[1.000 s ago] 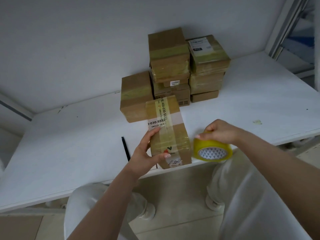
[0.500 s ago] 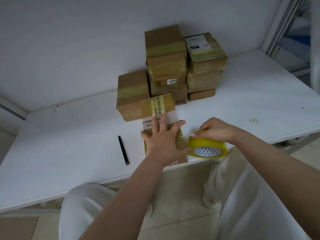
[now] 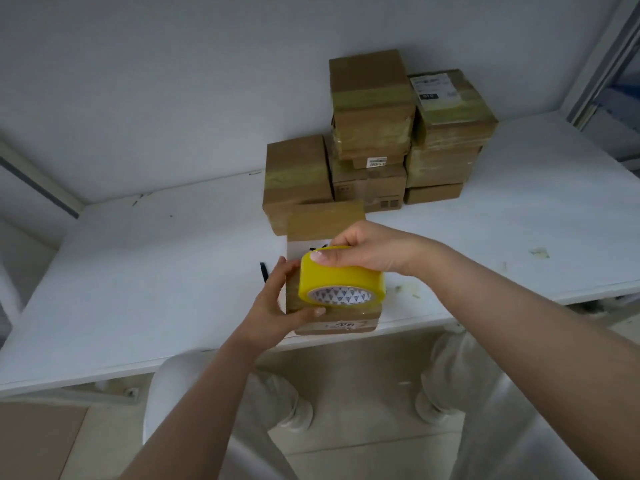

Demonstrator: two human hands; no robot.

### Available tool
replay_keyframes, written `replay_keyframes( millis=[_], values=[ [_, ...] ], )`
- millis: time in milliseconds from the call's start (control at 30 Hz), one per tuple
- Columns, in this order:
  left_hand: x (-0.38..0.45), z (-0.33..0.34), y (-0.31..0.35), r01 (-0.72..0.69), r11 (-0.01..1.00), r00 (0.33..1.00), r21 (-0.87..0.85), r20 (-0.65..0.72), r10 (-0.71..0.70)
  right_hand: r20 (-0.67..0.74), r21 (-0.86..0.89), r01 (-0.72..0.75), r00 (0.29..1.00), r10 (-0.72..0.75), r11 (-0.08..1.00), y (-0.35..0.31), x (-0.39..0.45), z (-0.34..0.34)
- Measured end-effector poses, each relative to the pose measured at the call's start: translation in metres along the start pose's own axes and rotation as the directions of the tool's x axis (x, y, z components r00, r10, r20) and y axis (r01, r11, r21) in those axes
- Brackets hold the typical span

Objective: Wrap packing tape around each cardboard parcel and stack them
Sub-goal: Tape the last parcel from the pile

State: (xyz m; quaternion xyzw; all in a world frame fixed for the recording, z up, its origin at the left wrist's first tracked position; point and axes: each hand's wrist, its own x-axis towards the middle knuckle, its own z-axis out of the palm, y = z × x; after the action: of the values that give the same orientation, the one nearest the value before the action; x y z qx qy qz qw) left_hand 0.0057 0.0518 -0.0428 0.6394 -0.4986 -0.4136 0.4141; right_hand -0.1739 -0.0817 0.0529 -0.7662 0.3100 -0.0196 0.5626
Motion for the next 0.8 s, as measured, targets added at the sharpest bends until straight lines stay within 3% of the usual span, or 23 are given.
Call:
replay_keyframes(
  millis=[233, 433, 567, 800],
  values=[
    [-0.001, 0.002, 0.001, 0.018, 0.998, 1.0, 0.053, 0.011, -0.018, -0.02, 0.002, -0.01, 1.0, 0.01, 1.0, -0.004, 0.006, -0.004],
    [-0.002, 0.001, 0.0, 0.027, 1.0, 0.999, 0.015, 0.021, -0.028, -0.13, -0.174, -0.09, 0.989, 0.068, 0.981, 0.019, -0.036, -0.056],
    [-0.001, 0.002, -0.001, 0.056, 0.998, 0.998, -0.001, 0.027, -0.056, -0.19, -0.104, -0.201, 0.965, 0.179, 0.974, 0.06, -0.051, -0.065],
    [0.0, 0.001, -0.001, 0.081, 0.996, 0.996, 0.034, 0.038, -0.082, -0.213, 0.083, -0.259, 0.939, 0.271, 0.962, 0.11, -0.035, -0.036]
  ],
)
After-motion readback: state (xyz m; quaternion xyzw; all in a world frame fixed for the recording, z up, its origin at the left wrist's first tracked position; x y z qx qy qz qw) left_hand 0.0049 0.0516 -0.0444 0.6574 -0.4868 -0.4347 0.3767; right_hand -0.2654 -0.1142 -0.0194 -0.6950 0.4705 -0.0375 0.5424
